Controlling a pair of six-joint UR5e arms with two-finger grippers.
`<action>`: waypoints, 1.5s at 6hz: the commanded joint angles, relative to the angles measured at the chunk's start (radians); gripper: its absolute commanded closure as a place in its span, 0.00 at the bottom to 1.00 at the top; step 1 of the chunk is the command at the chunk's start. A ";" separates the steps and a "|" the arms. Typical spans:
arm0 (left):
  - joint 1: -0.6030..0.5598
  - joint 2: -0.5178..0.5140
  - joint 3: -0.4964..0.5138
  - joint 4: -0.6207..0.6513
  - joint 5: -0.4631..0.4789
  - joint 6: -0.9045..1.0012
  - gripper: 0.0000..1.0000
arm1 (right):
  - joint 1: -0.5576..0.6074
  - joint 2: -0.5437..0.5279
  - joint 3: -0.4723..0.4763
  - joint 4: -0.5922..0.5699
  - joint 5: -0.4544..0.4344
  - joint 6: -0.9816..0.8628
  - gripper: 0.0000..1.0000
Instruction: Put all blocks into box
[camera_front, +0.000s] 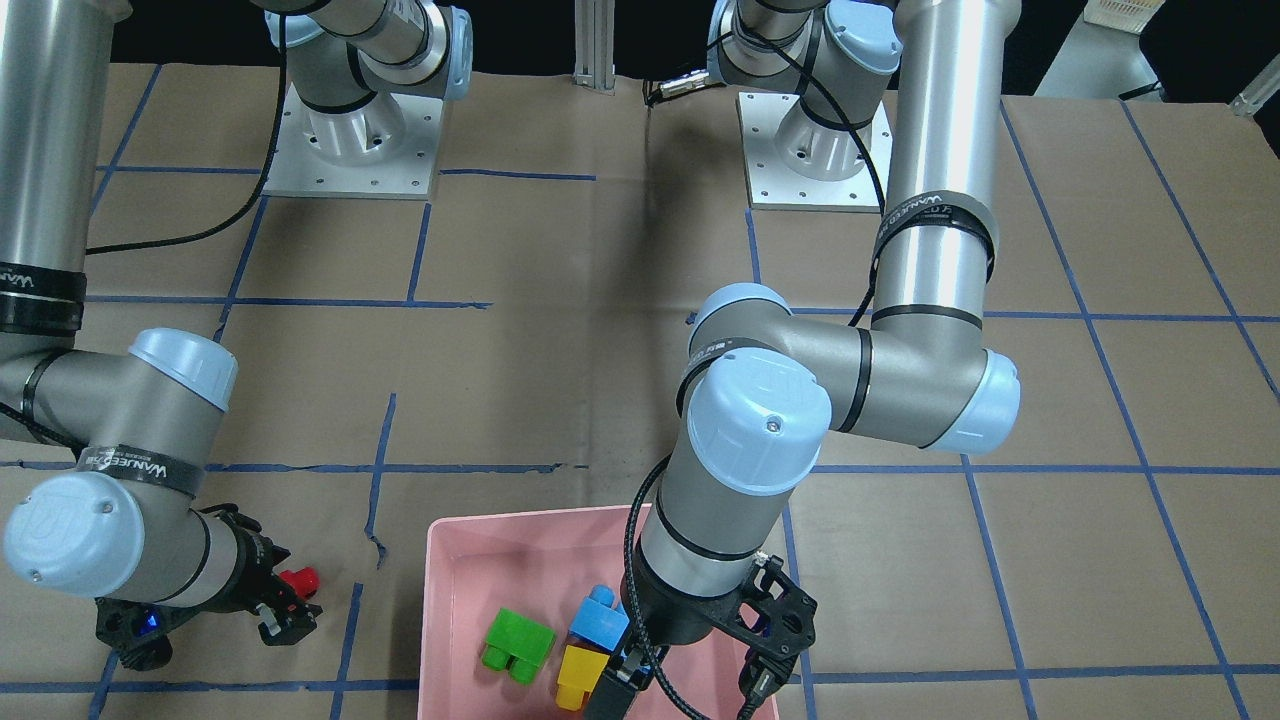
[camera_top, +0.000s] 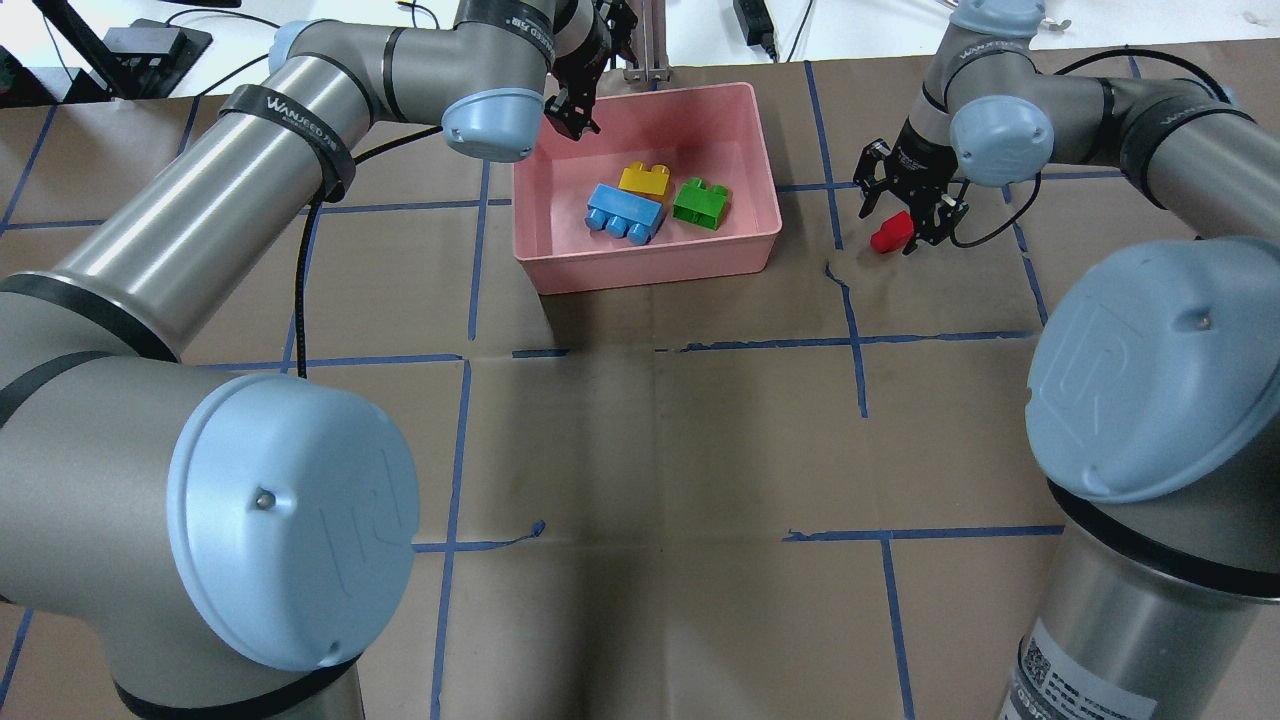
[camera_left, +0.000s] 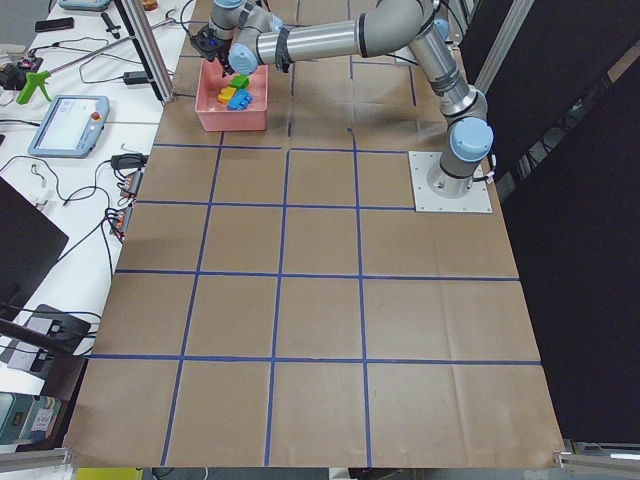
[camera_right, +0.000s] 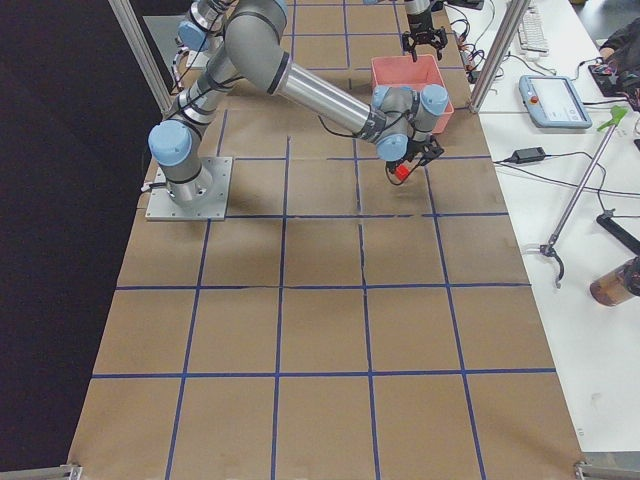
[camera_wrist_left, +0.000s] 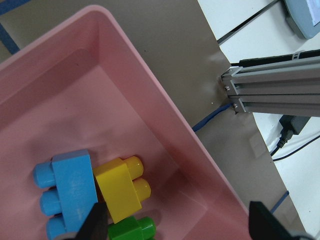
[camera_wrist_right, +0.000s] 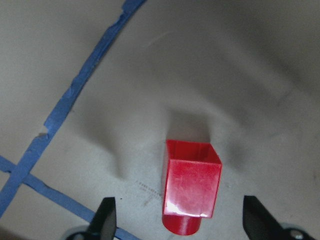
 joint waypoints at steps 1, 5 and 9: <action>0.010 0.035 -0.033 -0.004 0.016 0.296 0.01 | 0.000 0.004 0.004 -0.001 0.001 0.002 0.39; 0.155 0.382 -0.386 -0.283 0.138 1.187 0.00 | 0.000 0.003 -0.010 -0.004 0.001 0.001 0.86; 0.179 0.725 -0.452 -0.683 0.167 1.417 0.00 | 0.052 -0.055 -0.247 0.194 -0.008 0.007 0.86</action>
